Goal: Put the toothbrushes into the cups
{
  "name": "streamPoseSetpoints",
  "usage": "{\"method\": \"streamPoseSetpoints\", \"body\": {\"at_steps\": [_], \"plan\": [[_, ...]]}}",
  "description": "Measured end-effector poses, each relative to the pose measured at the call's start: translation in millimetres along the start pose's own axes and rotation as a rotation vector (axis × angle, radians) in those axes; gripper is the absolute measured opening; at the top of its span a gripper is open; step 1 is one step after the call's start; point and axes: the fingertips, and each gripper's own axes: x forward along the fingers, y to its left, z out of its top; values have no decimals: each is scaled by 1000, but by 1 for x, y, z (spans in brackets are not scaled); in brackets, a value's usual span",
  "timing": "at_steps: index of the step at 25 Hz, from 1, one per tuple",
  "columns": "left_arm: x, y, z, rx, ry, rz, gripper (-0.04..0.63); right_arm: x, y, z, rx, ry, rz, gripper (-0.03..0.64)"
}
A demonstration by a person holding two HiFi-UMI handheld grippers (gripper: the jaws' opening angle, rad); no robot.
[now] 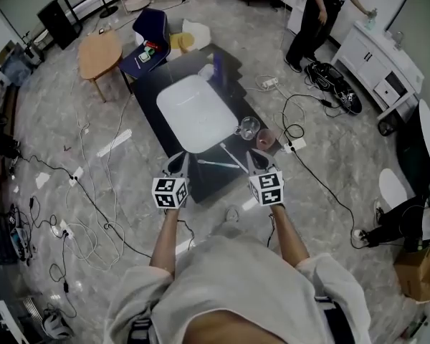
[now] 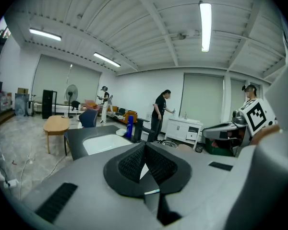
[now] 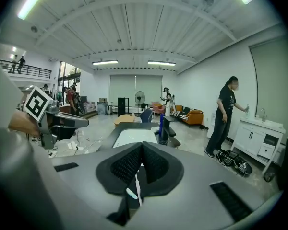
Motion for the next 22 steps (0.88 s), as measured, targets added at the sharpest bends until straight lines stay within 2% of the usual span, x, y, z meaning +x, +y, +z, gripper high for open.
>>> {"method": "streamPoseSetpoints", "body": {"at_steps": [12,22], "plan": [[56,25,20,-5,18,119,26,76,-30,23,-22,-14,134,14],[69,36,1,-14,78,107,26,104,-20,4,-29,60,178,14]]}}
